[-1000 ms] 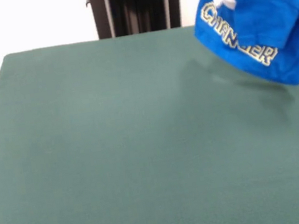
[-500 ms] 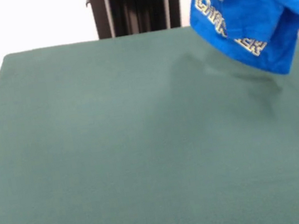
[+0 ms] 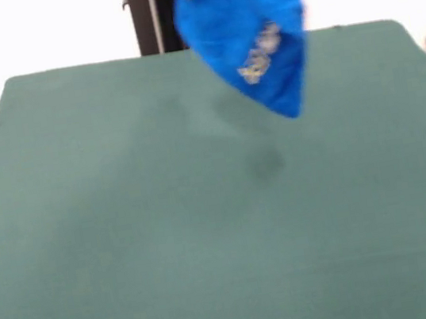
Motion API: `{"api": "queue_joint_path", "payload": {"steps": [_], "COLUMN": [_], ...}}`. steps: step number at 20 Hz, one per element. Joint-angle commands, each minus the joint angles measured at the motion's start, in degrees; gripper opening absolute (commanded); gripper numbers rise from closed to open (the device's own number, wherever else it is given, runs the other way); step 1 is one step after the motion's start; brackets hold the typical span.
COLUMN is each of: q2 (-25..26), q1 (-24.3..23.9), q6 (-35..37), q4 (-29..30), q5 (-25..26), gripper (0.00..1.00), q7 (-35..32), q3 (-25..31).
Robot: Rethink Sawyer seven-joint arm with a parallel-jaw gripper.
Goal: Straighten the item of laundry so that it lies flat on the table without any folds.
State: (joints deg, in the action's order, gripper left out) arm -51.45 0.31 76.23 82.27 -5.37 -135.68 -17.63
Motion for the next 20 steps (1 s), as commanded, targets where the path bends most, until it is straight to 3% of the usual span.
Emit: {"api": "queue_joint_path", "payload": {"steps": [1, 6, 12, 17, 20], "q2": [4.2, 5.2, 5.1, 2.9, 0.9], "q1": [-4.8, -8.7, -11.2, -9.5, -6.3], "q6": [4.8, 4.9, -4.9, -15.1, -20.3], "q4": [-7.8, -12.4, -14.6, -12.6, -9.3], "q5": [7.1, 12.3, 20.8, 28.9, 33.7], "gripper": [0.00, 0.00, 0.00, 0.00, 0.00], "q7": [16.1, 20.9, 24.1, 18.3, 11.2], "q3": [8.8, 11.8, 12.9, 9.5, 6.4]}}
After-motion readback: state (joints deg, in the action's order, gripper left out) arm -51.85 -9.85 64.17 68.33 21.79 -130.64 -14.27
